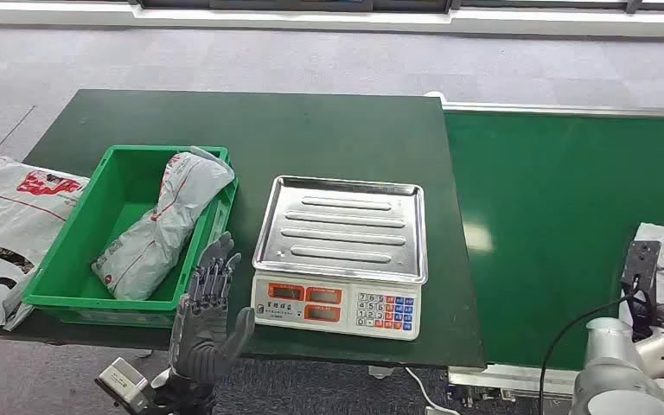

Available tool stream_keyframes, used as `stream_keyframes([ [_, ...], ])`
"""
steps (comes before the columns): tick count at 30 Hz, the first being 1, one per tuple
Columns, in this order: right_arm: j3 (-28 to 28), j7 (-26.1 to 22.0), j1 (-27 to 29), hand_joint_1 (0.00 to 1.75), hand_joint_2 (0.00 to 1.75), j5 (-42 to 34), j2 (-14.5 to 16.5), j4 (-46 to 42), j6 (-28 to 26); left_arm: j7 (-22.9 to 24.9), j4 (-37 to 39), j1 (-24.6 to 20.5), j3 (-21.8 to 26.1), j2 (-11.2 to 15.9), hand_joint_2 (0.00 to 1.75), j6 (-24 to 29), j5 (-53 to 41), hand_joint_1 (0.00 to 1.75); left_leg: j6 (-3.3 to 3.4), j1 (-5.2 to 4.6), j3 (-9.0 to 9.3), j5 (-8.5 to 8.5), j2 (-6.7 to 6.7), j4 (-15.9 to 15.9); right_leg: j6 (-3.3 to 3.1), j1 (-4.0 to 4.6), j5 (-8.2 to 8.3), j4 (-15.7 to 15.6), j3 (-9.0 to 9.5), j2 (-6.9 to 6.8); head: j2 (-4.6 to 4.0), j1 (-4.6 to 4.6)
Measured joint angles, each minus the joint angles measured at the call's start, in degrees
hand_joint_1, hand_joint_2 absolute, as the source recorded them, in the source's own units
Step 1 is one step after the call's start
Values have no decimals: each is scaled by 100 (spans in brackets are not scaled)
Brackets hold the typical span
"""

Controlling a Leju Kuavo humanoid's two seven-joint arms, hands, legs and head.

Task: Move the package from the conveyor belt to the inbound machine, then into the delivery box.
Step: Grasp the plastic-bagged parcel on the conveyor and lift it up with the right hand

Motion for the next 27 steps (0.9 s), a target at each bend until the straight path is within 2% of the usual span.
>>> stream_keyframes([
  [12,167,293,128,0,175,148,-11,409,42,0,-38,60,2,-7,175,76,42,0,0,0,1,0,1,0,0,0,0,0,0,1,0,0],
  [27,240,327,286,0,175,160,-34,625,143,0,-43,130,2,-9,175,70,43,0,0,0,1,0,1,0,4,0,-3,0,0,1,0,0],
])
